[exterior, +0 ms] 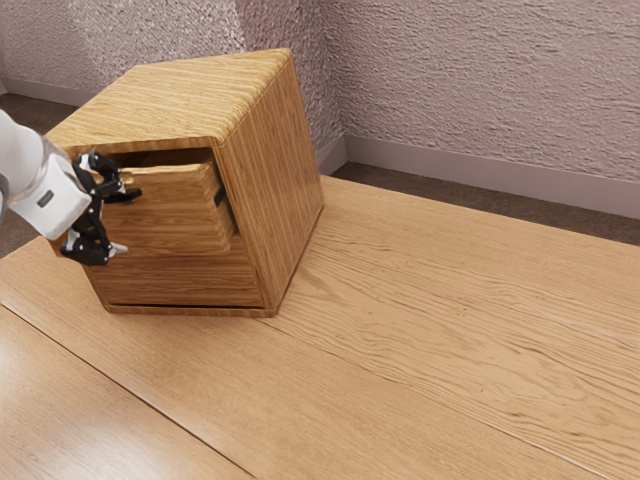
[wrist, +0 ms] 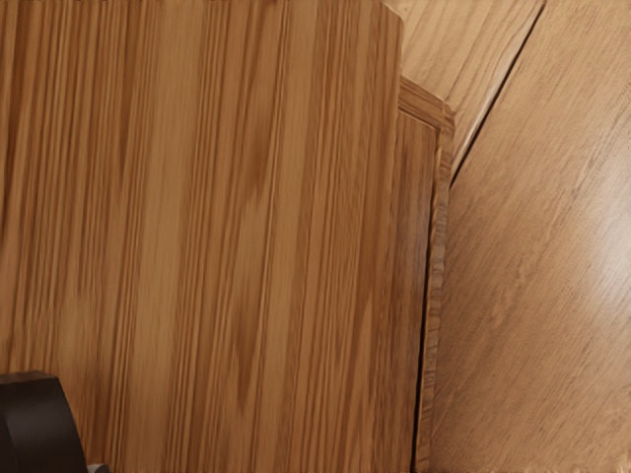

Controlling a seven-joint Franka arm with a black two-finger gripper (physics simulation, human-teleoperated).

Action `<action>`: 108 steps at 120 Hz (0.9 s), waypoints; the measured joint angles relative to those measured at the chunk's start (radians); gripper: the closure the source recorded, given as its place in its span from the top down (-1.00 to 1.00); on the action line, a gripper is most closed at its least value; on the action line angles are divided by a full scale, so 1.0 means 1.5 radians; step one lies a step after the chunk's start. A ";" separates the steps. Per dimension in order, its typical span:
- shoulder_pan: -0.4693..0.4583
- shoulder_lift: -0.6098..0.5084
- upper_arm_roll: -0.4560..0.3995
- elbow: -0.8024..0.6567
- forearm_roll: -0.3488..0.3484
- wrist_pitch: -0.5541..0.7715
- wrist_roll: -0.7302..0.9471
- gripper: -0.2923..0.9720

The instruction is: Pull the drawer handle with one arm to open the drawer

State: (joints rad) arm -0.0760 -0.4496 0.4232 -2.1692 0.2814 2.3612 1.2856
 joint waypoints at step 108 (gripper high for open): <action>0.130 -0.056 -0.120 -0.036 -0.154 -0.063 -0.022 -0.07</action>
State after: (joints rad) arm 0.1184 -0.5336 0.2433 -2.2239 0.0505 2.2667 1.2528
